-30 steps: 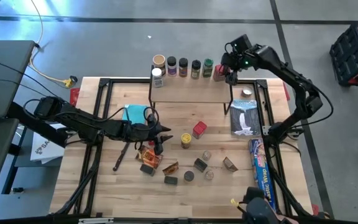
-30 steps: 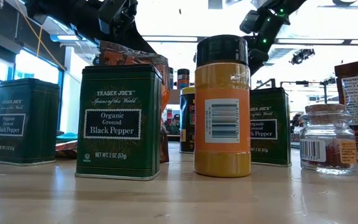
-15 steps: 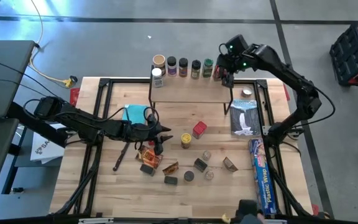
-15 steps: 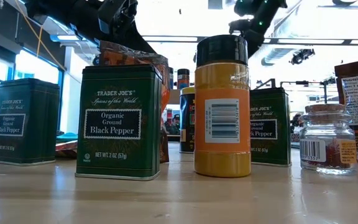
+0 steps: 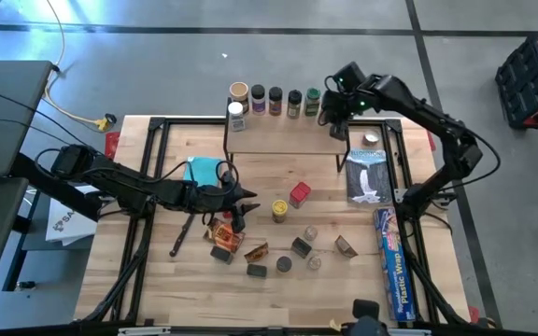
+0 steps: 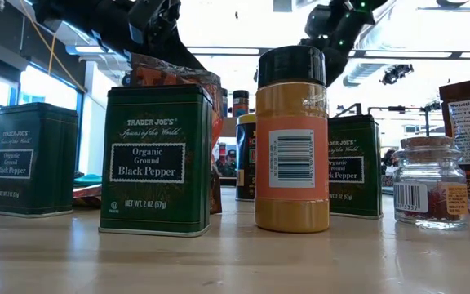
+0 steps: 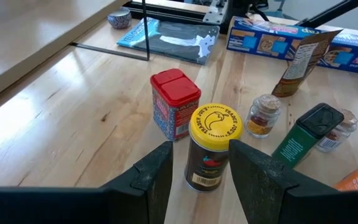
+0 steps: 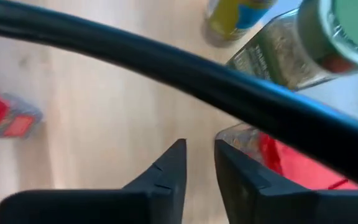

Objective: Shelf spices
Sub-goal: Put the red seasoning can on the shelf

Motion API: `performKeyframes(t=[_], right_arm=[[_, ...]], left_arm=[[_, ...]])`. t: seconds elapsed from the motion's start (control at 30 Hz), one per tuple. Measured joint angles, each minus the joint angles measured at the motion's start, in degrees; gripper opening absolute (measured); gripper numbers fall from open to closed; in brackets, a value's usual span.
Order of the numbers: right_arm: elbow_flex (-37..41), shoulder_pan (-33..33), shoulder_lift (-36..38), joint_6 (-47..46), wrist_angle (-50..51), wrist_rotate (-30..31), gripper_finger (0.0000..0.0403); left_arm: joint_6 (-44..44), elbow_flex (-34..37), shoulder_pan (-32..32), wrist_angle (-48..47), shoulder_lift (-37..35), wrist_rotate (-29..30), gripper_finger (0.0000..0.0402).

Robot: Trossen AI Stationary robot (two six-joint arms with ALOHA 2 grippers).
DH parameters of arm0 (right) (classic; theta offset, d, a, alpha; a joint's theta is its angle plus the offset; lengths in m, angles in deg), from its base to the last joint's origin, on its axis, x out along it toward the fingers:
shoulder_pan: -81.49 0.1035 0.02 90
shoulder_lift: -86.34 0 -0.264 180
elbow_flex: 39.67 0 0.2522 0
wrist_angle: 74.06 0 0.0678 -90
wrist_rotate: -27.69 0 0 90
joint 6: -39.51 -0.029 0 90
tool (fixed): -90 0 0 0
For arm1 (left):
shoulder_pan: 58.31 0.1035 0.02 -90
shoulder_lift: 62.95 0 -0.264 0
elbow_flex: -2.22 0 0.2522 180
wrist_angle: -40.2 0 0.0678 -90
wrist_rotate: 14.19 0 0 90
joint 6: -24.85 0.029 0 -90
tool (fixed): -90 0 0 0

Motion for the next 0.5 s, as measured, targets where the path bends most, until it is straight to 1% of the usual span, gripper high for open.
performKeyframes(t=[0.17,0.3,0.5], right_arm=[[1.4,-0.3,0.0,-0.4,-5.9,1.3,0.0054],[1.5,-0.3,0.0,-0.4,-7.5,3.6,0.0050],[1.5,-0.7,0.0,-0.4,-8.5,3.7,0.0050]], left_arm=[[0.0,0.0,0.0,0.0,0.0,0.0,0.0151],[0.0,0.0,-0.1,0.0,0.0,0.0,0.0151],[0.0,0.0,-0.1,0.0,0.0,0.0,0.0151]])
